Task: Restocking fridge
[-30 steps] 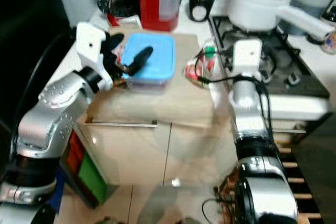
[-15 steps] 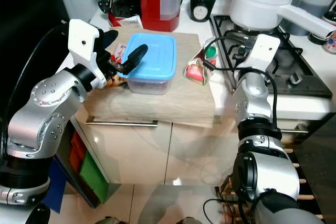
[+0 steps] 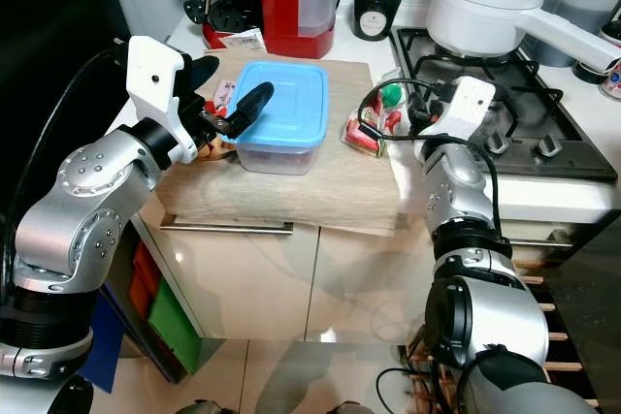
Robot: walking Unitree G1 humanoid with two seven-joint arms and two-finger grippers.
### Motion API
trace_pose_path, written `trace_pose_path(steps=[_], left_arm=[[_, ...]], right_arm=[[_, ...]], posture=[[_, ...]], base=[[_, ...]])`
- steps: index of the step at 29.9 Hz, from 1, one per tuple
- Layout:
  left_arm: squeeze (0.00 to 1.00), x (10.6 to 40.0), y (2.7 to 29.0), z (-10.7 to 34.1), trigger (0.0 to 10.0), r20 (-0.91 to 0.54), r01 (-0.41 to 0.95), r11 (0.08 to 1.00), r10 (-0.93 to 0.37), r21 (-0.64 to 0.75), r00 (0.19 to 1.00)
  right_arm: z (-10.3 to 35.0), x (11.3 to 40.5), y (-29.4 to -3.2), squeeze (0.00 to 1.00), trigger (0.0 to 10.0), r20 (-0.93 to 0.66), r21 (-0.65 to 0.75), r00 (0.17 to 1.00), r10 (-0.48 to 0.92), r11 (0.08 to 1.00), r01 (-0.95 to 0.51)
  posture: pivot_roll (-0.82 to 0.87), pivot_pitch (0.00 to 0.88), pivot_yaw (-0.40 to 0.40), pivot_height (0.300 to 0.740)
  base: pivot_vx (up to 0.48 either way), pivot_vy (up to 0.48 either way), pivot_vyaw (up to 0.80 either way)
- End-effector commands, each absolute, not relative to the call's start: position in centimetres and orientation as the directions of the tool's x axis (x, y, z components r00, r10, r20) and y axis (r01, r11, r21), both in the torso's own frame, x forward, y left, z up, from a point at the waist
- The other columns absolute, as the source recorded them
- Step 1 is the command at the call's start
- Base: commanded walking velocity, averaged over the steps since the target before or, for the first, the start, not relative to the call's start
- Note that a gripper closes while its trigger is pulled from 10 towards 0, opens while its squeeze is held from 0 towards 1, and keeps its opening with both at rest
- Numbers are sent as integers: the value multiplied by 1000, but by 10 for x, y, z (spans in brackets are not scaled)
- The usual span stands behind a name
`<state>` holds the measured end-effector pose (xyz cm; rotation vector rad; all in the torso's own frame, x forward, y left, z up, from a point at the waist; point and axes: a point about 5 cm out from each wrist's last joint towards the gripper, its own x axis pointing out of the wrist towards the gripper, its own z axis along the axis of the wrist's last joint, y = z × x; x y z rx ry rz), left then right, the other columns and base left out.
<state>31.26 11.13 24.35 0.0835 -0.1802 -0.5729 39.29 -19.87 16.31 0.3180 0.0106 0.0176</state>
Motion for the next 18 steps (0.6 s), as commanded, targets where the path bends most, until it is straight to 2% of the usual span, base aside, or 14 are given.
trace_pose_path(steps=[1,13,18], left_arm=[[0,314,110,247,10000,150,536,834,-551,132,821],[0,315,111,247,10000,156,532,837,-547,130,822],[0,316,109,246,10000,164,538,834,-551,120,818]], right_arm=[[168,393,-192,0,10000,12,316,998,61,947,-61],[167,370,-181,0,10000,48,285,987,155,945,-162],[165,366,-198,0,10000,39,227,996,79,970,-86]], posture=[[16,4,7,740],[-3,0,1,740],[-19,0,7,740]], base=[[0,0,0],[0,0,0],[0,0,0]])
